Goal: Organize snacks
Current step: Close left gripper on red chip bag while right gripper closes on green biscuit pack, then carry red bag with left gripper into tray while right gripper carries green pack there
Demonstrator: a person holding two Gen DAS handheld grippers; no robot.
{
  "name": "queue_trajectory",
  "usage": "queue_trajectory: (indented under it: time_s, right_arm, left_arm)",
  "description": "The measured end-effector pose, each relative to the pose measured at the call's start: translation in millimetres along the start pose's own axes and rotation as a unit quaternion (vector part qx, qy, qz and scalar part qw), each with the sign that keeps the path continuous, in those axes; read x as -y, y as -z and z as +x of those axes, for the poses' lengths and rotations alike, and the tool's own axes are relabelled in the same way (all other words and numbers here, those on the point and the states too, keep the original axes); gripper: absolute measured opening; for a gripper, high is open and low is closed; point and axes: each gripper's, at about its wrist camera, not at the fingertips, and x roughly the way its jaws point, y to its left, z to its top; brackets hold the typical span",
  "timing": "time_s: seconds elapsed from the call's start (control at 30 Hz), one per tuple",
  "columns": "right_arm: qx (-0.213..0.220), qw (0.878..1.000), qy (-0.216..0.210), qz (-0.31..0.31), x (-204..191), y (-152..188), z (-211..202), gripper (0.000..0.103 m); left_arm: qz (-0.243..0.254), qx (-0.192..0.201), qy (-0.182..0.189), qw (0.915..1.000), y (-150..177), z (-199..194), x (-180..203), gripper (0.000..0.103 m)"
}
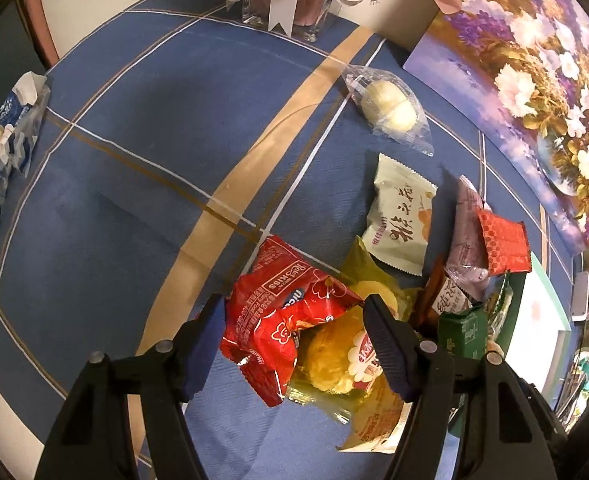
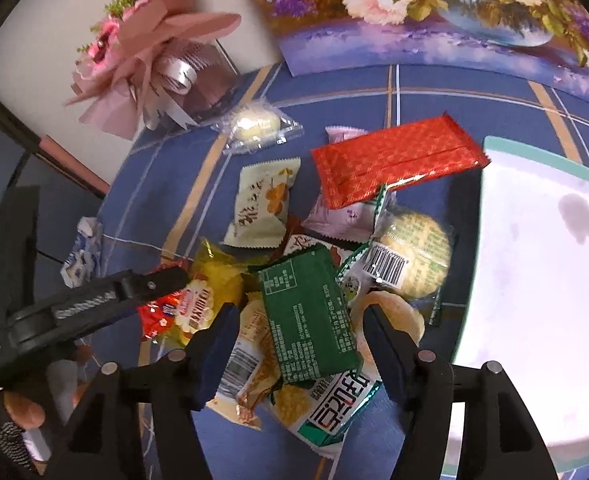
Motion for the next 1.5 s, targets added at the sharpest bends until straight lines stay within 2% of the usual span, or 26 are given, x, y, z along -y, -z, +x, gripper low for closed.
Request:
queue_trajectory:
  time_s: [0.17,0.23,0.3,0.5,0.7,1.0,1.03,1.17,1.3,1.5]
  right_arm:
    - [-0.010,0.999,0.019,-0.023,-7.4,1.5,14.8,0.065]
    - [-0.011,0.999,0.026,-0.025,-5.9,2.4,17.8,0.052]
    - [-0.010,0.999,0.028,-0.024,-3.2,2.0,16.4,0.047]
    - [-0.010,1.000,0.004,-0.005,2.8,2.6,8.1,0.043]
    - [0.011,1.000,-0.018,0.004,1.3,1.4,-16.1,0.042]
    - [0.063,0.996,-0.040,0.048,29.2,-9.8,-65.4,0.042]
    - [0.070,0.996,-0.031,0.053,34.2,-10.0,-72.4,0.042]
    - [0.095,0.990,0.049,0.091,73.6,-11.3,-92.0,0.042]
    - [0.108,0.979,0.091,0.147,120.3,-7.4,-106.5,0.042]
    - [0.130,0.960,0.152,0.194,175.7,-0.3,-125.9,0.042]
  left_arm:
    - [0.000,0.002,0.001,1.0000,1.2,1.2,-1.2,0.071]
    - [0.000,0.002,0.002,1.0000,2.2,0.8,-2.5,0.072]
    - [0.000,0.004,0.002,1.0000,3.5,0.1,-3.4,0.072]
    - [-0.007,0.011,0.008,0.9999,6.3,-6.7,-4.8,0.071]
    - [-0.005,0.030,0.010,0.9995,4.9,-30.9,1.7,0.071]
    - [0.016,0.054,0.035,0.9978,10.4,-69.3,45.5,0.071]
    - [0.023,0.055,0.039,0.9975,11.9,-71.7,54.4,0.071]
    - [0.054,0.058,0.048,0.9957,17.7,-74.9,90.8,0.071]
    - [0.096,0.052,0.064,0.9920,30.0,-67.8,137.9,0.072]
    - [0.153,0.029,0.087,0.9839,57.0,-42.3,205.1,0.072]
